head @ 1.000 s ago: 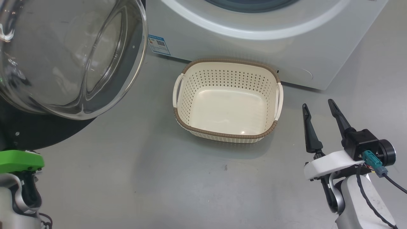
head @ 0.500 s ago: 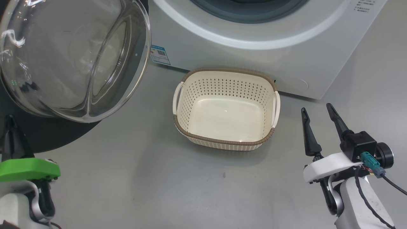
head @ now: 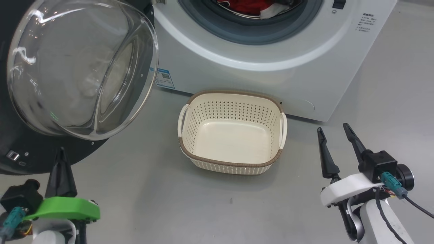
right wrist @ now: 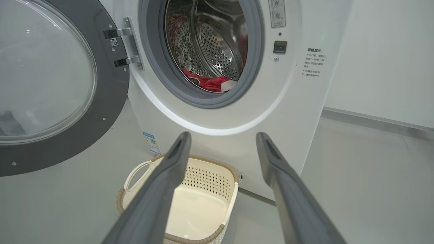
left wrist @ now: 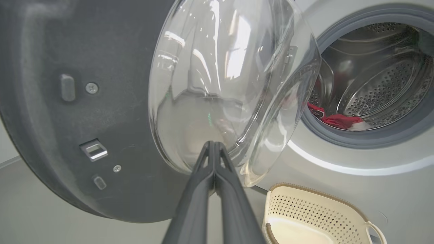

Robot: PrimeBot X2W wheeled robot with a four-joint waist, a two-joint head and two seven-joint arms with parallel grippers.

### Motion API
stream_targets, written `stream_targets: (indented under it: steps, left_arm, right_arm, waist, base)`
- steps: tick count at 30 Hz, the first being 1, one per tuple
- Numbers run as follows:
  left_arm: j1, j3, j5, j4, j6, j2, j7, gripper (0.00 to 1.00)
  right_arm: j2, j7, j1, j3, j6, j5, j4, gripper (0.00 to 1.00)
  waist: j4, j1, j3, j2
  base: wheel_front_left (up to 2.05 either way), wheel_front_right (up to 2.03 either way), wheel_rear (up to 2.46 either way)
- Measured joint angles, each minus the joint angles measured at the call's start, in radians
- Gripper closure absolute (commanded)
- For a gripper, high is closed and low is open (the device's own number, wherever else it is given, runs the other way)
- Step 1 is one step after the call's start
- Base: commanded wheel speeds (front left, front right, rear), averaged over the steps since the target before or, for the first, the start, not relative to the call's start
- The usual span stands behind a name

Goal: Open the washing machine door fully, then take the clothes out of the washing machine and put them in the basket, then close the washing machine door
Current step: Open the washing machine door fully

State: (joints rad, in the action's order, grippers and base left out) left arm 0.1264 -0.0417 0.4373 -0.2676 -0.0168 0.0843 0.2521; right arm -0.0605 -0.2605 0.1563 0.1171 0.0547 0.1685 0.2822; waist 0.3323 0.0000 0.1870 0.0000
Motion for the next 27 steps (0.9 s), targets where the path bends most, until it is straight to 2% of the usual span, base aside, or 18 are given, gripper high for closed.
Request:
stream_targets:
  steps: [13,14,15,17,18,27]
  left_arm:
    - [-0.095,0.067,-0.036,0.057,0.029,-0.001,-0.002,1.00]
    - [-0.098,0.071,-0.040,0.058,0.032,0.001,-0.006,0.88]
    - [-0.098,0.071,-0.040,0.058,0.032,0.001,-0.006,0.69]
    - [-0.104,0.078,-0.042,0.065,0.032,0.003,-0.015,0.04]
    - [-0.109,0.082,-0.043,0.066,0.034,0.004,-0.024,0.00]
    - [-0.133,0.108,-0.043,0.099,0.050,0.004,-0.050,0.00]
  right_arm:
    - [0.008,0.000,-0.043,0.024,0.000,0.023,0.001,0.00]
    - [0.009,0.000,-0.044,0.024,0.000,0.024,0.001,0.00]
    - [0.009,0.000,-0.044,0.024,0.000,0.024,0.001,0.00]
    - [0.009,0.000,-0.045,0.030,0.000,0.025,0.000,0.00]
    - [0.010,0.000,-0.047,0.033,0.000,0.025,-0.001,0.00]
    - [0.012,0.000,-0.067,0.055,0.000,0.038,-0.004,0.00]
  waist:
    - [-0.086,0.0000,-0.056,0.0000]
    - [-0.094,0.0000,-0.059,0.0000]
    - [-0.094,0.0000,-0.059,0.0000]
    - [-0.113,0.0000,-0.066,0.0000]
    - [-0.122,0.0000,-0.069,0.0000]
    - [-0.209,0.0000,-0.094,0.0000]
  base:
    - [0.00,0.00,0.00]
    - [0.00,0.00,0.00]
    - [0.00,0.00,0.00]
    - [0.00,0.00,0.00]
    - [0.00,0.00,0.00]
    - [0.00,0.00,0.00]
